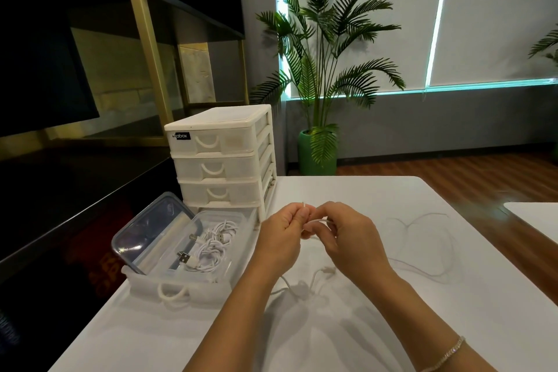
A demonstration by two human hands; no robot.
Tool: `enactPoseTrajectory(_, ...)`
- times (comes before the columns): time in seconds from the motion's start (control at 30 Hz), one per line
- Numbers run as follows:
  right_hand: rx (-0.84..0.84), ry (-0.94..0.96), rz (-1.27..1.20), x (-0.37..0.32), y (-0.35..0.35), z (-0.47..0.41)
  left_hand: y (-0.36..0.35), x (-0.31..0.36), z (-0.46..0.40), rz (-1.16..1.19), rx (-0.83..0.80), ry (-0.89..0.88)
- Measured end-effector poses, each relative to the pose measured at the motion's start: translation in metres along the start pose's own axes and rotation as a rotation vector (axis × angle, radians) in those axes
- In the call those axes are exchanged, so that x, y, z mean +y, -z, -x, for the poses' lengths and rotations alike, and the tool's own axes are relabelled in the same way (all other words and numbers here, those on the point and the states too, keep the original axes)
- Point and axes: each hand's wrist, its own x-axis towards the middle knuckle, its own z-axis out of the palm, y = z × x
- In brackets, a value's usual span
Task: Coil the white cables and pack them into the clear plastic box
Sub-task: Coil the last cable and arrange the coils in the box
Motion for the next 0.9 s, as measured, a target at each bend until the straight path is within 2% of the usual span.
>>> enactPoseTrajectory(0.1,0.048,-0.023,-0.01,0.005,0.003,-0.003,0.0,0.002,0.003,0.057,-0.107,0.032)
enactPoseTrajectory(0.33,0.085,-0.023,-0.046,0.009,0.003,-0.002,0.0,0.004,0.005,0.103,-0.172,0.062)
enactPoseTrajectory(0.43,0.112,-0.022,-0.069,0.01,0.004,-0.003,0.001,0.006,0.006,0.202,-0.212,0.097)
enactPoseTrajectory(0.57,0.128,0.019,-0.096,0.01,0.003,-0.003,0.005,0.01,0.005,0.442,-0.264,0.154)
enactPoseTrajectory(0.7,0.125,0.021,-0.152,0.009,0.003,-0.002,0.009,0.012,0.005,0.786,-0.312,0.248)
enactPoseTrajectory(0.8,0.119,-0.006,-0.217,0.004,0.006,-0.001,0.009,0.016,0.005,1.037,-0.317,0.299)
enactPoseTrajectory(0.9,0.11,-0.015,-0.247,0.001,0.007,0.0,0.009,0.02,0.005,1.194,-0.298,0.303)
